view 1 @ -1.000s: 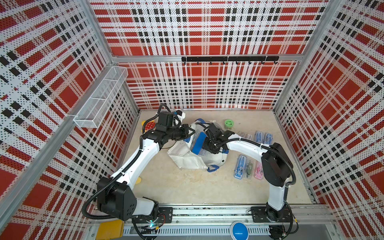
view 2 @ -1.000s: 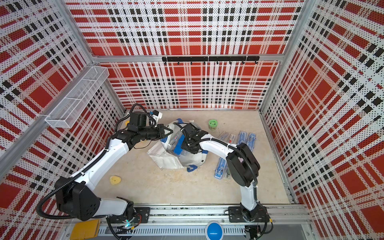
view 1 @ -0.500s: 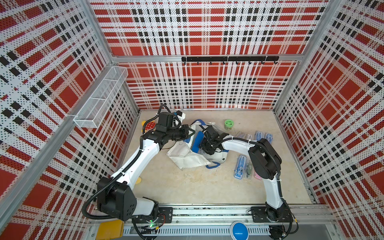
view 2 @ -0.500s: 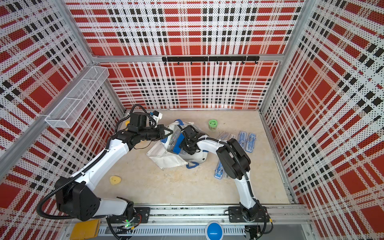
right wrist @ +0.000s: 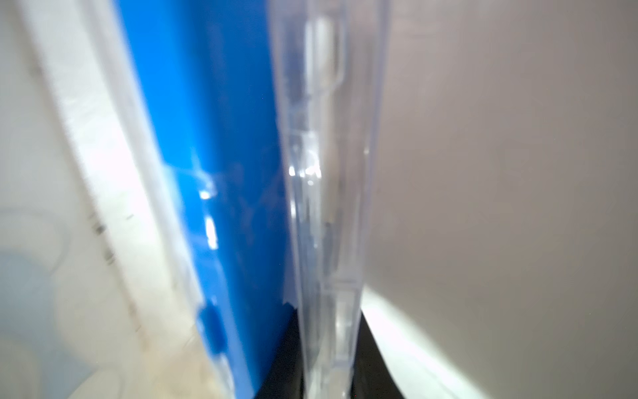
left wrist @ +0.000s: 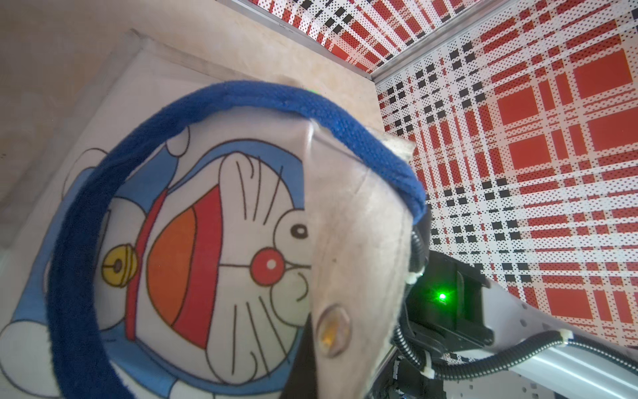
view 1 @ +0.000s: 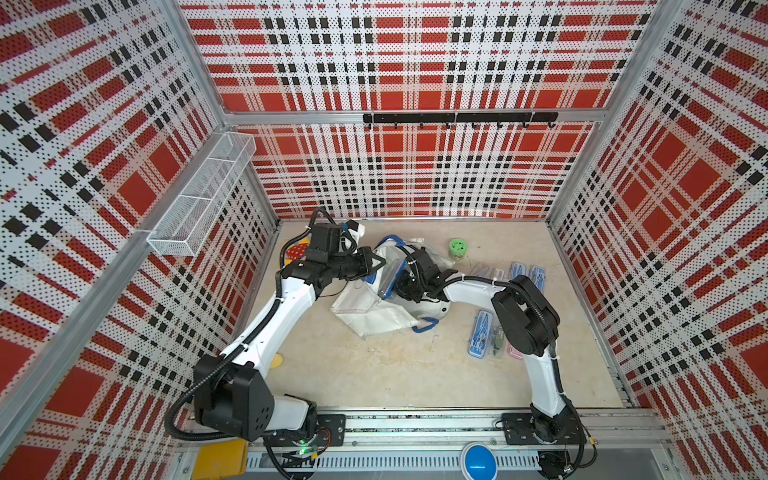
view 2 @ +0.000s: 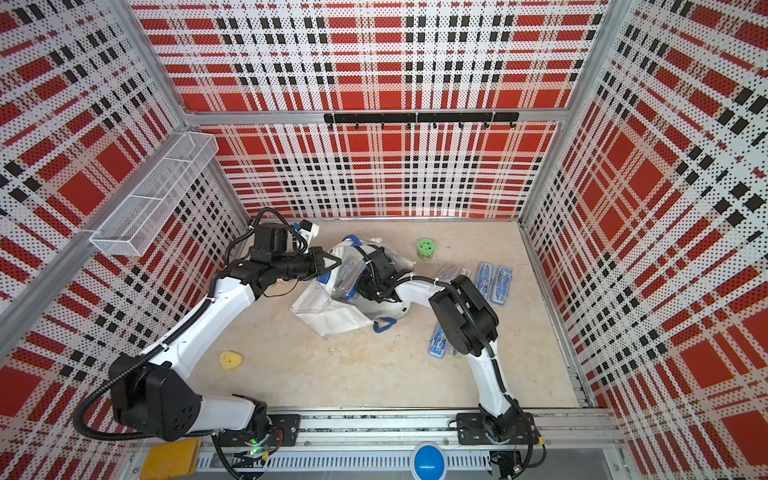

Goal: Take out the compass set from the canvas bag
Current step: Pick up the compass set from the canvas bag.

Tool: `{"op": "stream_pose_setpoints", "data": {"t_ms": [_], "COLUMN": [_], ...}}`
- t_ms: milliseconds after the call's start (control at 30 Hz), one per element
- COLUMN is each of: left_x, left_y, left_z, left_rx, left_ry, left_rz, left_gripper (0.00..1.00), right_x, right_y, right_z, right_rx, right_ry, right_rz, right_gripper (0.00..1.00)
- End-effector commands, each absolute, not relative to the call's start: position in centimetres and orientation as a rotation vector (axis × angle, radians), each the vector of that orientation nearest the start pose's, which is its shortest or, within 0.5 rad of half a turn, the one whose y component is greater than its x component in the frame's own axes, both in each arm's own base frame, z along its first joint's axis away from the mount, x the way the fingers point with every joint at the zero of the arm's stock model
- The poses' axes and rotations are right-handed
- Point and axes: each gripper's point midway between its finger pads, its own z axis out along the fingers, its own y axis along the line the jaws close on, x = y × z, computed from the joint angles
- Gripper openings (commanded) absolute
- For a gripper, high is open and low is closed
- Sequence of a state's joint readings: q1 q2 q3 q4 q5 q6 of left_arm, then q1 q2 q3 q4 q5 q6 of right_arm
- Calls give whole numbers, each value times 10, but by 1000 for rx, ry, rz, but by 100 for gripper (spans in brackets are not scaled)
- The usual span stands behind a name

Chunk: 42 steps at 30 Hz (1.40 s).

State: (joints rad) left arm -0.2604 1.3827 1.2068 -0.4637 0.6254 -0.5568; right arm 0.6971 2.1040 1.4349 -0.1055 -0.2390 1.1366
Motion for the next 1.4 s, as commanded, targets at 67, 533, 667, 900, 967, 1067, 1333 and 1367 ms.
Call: {"op": "stream_pose_setpoints", "data": {"t_ms": [67,533,667,900,967,1067,1333,1367], "left_x": [353,359,360,364,366,371,384,386], "left_y": [-204,-198,-198,-196,-193,-187,-176,-173], "left_z": [294,299,300,298,294,285,267,265], "left_rx": [91,51,49,22,5,-32,-91,-98], "left_ry": [2209,2186,2180,2192,2210,2252,2297,2300], "left_rz": [-1203,-1206,-1212,-1189,-1158,-1098,-1054,-1053], "left_gripper": [0,0,0,0,0,0,0,0], "right_x": [415,383,375,365,358,348,327,326], "right_y": [395,357,347,354,359,368,350,345], "right_z": [161,217,216,229,237,250,275,279], "right_rx": [347,274,269,185,136,62,-4,-10], "right_ry": [2351,2295,2310,2318,2314,2305,2274,2267], "right_rz": [1249,1160,1117,1163,1186,1241,1230,1221], "right_gripper": [9,6,6,6,6,6,6,6]}}
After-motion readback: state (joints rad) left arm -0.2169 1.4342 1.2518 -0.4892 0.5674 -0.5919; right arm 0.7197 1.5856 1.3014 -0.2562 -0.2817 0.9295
